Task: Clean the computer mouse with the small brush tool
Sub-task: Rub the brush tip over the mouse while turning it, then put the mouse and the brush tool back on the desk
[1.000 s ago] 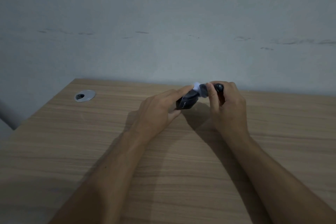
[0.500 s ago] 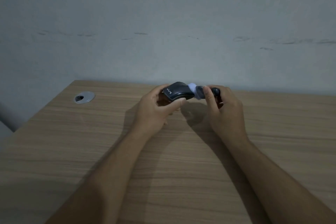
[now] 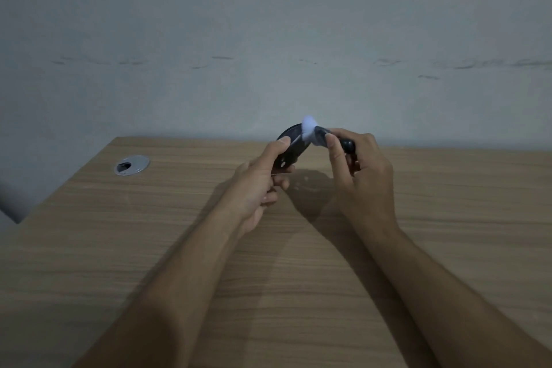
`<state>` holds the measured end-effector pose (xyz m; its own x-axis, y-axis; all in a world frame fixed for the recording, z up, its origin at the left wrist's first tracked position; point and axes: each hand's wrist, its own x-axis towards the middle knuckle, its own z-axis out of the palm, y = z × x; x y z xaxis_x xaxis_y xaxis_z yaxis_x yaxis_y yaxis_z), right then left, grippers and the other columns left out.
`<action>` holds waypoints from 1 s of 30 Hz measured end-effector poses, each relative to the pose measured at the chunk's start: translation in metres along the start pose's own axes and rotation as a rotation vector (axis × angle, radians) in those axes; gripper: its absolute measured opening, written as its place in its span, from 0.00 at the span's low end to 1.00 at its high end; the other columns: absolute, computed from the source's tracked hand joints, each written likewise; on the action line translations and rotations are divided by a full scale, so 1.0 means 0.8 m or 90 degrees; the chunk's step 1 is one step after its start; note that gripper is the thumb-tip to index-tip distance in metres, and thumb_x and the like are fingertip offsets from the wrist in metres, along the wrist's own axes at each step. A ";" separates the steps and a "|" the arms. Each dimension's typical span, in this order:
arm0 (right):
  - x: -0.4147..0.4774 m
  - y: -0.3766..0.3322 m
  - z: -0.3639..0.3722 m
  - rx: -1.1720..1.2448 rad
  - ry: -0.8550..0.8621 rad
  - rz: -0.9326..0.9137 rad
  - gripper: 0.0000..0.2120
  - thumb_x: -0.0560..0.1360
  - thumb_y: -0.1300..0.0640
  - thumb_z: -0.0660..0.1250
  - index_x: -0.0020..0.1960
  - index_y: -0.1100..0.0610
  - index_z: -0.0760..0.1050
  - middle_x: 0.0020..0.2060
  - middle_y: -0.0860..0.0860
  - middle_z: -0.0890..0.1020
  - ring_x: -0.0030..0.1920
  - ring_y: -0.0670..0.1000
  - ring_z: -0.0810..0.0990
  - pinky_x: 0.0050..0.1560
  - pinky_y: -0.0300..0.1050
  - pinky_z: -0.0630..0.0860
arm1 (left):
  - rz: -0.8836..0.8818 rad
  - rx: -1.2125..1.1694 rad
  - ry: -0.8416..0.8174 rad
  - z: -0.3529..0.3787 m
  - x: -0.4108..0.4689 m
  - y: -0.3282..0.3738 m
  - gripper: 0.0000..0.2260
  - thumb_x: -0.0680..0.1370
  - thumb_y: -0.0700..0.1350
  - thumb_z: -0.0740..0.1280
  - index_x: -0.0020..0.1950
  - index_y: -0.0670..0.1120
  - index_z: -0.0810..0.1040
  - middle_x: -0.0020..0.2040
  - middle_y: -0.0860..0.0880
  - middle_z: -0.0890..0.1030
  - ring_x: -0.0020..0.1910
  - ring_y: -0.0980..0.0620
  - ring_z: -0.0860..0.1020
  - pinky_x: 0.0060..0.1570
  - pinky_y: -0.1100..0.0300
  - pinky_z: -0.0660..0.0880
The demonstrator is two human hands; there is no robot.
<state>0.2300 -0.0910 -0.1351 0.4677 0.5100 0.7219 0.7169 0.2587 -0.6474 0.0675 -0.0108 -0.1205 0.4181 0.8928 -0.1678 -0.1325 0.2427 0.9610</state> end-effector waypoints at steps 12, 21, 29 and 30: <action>-0.010 -0.010 0.009 0.015 -0.106 -0.051 0.09 0.85 0.53 0.72 0.61 0.55 0.87 0.46 0.47 0.83 0.42 0.39 0.79 0.45 0.33 0.71 | -0.059 -0.052 -0.068 -0.014 0.003 0.014 0.20 0.84 0.61 0.67 0.63 0.46 0.81 0.41 0.49 0.82 0.31 0.57 0.69 0.19 0.68 0.55; -0.010 -0.005 0.004 0.025 -0.132 0.010 0.09 0.86 0.51 0.70 0.60 0.52 0.88 0.47 0.47 0.86 0.44 0.45 0.84 0.45 0.42 0.79 | -0.030 -0.036 -0.052 -0.013 0.004 0.014 0.17 0.85 0.61 0.67 0.53 0.49 0.83 0.41 0.50 0.81 0.31 0.57 0.67 0.20 0.67 0.53; -0.004 0.028 -0.001 -0.199 -0.154 0.031 0.14 0.83 0.50 0.71 0.67 0.49 0.86 0.48 0.51 0.79 0.47 0.50 0.80 0.50 0.41 0.74 | 0.166 0.471 0.189 -0.023 -0.004 0.004 0.29 0.78 0.69 0.72 0.46 0.41 0.86 0.36 0.48 0.81 0.35 0.54 0.77 0.32 0.63 0.67; -0.002 0.033 -0.003 -0.251 -0.171 0.052 0.15 0.83 0.48 0.70 0.67 0.49 0.86 0.48 0.51 0.78 0.51 0.55 0.81 0.53 0.46 0.77 | 0.183 0.523 0.215 -0.022 -0.005 0.002 0.29 0.78 0.69 0.73 0.45 0.41 0.85 0.39 0.46 0.82 0.37 0.52 0.78 0.30 0.66 0.65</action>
<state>0.2490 -0.0872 -0.1528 0.4182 0.7233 0.5495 0.8487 -0.0955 -0.5202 0.0494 -0.0075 -0.1218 0.1668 0.9712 0.1700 0.5410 -0.2343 0.8077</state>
